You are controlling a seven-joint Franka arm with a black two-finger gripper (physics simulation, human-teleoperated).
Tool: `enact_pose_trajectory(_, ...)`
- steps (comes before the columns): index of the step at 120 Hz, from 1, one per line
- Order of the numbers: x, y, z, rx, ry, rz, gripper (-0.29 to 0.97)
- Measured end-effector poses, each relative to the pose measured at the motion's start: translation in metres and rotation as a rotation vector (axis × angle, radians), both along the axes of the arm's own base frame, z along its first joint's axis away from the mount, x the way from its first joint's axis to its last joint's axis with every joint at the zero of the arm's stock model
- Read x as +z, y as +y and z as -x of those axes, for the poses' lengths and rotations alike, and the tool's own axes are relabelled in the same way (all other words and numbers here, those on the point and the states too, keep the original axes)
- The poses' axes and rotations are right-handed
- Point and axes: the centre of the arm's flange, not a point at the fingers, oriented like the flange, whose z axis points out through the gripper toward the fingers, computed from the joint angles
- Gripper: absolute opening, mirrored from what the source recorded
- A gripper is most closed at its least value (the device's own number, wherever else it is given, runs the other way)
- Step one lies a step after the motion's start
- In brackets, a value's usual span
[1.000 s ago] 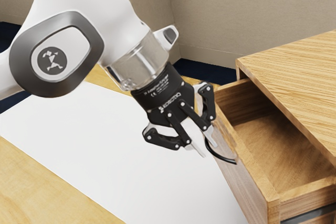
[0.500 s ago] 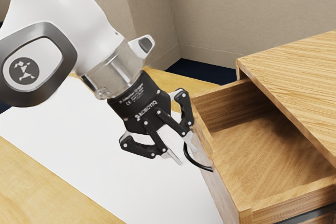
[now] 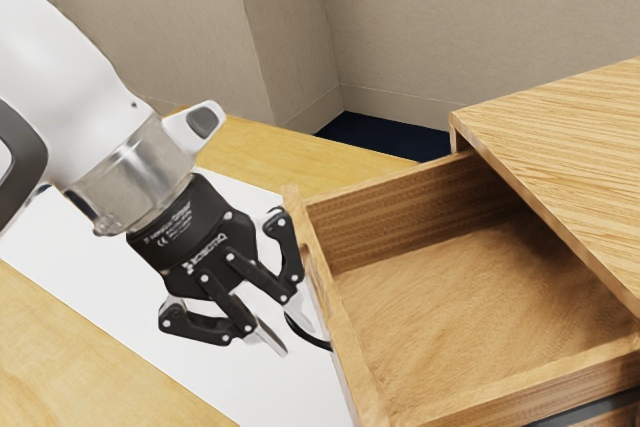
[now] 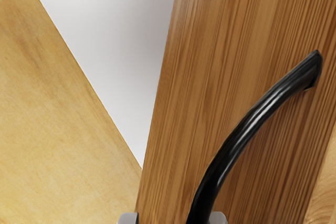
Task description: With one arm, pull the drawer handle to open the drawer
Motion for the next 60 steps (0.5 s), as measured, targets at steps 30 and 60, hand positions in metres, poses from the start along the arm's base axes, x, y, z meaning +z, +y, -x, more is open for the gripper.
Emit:
enact_pose_trajectory(30,0.002,0.018,0.042,0.019,-0.036,0.000,0.12)
enact_pose_trajectory(60,0.051,0.014,0.083,0.031,-0.128,-0.092,0.50)
